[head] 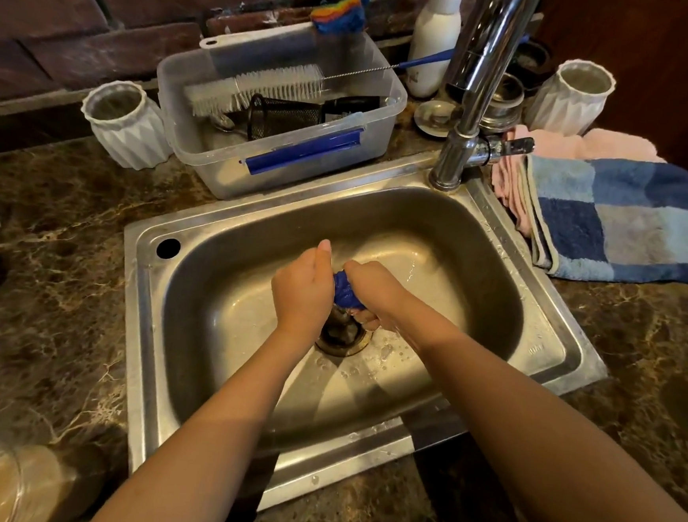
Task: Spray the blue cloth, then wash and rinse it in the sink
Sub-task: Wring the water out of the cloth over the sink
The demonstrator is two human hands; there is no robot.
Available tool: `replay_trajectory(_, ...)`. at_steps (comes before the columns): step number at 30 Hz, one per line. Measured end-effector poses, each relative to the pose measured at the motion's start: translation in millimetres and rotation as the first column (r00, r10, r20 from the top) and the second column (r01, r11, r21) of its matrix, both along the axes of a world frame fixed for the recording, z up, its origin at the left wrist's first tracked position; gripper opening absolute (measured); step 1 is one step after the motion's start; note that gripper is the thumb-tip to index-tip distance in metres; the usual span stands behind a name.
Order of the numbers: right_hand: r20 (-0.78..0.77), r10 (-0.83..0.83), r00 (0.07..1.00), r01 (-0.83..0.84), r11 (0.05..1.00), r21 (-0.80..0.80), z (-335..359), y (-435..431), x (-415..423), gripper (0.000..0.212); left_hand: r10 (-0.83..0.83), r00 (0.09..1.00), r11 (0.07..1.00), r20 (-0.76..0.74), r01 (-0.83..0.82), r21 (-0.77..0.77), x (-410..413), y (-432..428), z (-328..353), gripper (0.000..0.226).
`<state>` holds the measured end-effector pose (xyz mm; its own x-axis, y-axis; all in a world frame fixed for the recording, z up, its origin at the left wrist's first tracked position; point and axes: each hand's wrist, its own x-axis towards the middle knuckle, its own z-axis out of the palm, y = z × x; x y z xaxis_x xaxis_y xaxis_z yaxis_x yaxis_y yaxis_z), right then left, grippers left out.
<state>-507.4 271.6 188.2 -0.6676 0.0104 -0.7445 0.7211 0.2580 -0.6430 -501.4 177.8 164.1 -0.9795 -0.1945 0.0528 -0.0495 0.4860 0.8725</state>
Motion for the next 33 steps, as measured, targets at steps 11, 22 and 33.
replay_trajectory(11,0.154,0.011,0.988,0.007,0.994,-0.113,-17,4,-7,0.025,-0.132,0.99,0.98,-0.05,0.123,-0.154,1,-4,-4,0.044)
replay_trajectory(22,0.057,-0.124,0.991,0.126,0.991,-0.035,-37,14,17,0.054,-0.035,0.936,0.964,0.35,-0.061,0.258,29,-15,-35,0.029)
replay_trajectory(33,-0.419,-0.001,0.908,0.113,0.963,0.243,-9,-5,34,0.048,-0.032,0.928,0.958,0.37,-0.076,0.275,39,-10,-5,0.042)
